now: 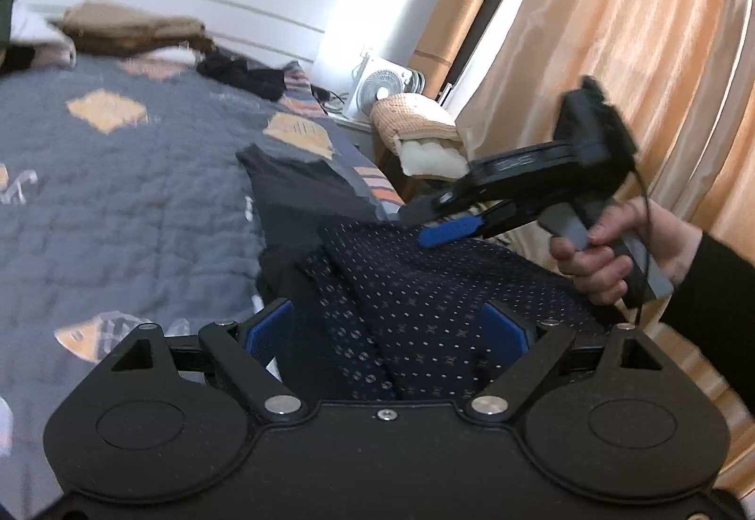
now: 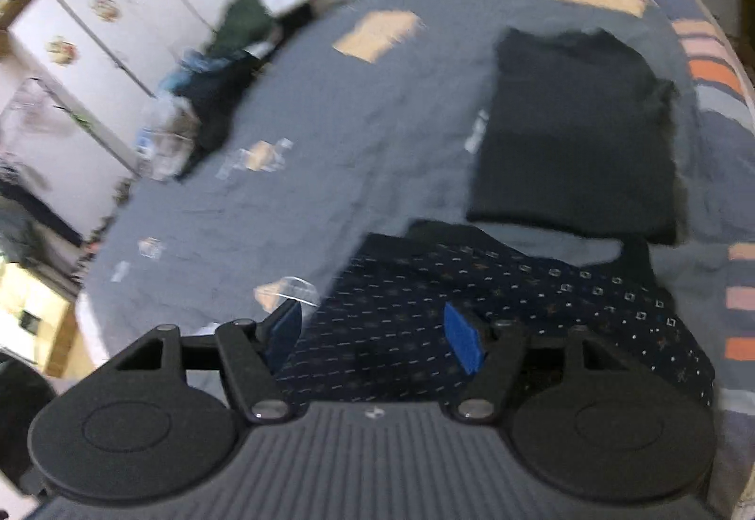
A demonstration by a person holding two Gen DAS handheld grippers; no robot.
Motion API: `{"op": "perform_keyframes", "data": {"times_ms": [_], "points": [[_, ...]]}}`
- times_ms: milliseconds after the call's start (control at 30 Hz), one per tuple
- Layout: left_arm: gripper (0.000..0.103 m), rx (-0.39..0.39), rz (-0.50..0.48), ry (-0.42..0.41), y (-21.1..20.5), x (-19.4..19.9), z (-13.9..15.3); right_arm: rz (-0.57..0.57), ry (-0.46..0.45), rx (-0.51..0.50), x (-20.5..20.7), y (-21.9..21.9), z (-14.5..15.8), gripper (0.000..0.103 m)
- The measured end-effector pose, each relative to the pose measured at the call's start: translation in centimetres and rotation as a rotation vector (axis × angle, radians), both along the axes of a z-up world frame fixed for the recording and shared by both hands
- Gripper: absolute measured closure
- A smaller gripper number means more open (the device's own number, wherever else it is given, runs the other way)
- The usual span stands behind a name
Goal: Fold clothes
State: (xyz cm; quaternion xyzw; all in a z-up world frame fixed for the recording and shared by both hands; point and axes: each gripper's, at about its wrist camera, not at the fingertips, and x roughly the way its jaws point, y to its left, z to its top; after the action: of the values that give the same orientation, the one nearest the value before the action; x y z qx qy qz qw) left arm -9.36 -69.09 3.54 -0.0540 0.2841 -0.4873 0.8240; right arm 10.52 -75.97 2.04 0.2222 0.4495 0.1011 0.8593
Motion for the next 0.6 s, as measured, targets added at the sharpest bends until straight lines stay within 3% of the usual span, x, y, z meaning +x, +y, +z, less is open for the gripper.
{"op": "perform_keyframes", "data": {"times_ms": [167, 400, 600], "points": [[0.017, 0.049, 0.029, -0.053, -0.3, -0.2, 0.3, -0.072, 0.042, -0.015, 1.5, -0.9, -1.7, 0.037], [0.017, 0.094, 0.047, -0.089, -0.3, -0.4, 0.3, -0.187, 0.043, -0.049, 1.7, -1.7, -0.9, 0.037], [0.017, 0.07, 0.031, -0.082, -0.1, -0.8, 0.7, -0.242, -0.101, -0.032, -4.3, -1.7, 2.9, 0.037]]}}
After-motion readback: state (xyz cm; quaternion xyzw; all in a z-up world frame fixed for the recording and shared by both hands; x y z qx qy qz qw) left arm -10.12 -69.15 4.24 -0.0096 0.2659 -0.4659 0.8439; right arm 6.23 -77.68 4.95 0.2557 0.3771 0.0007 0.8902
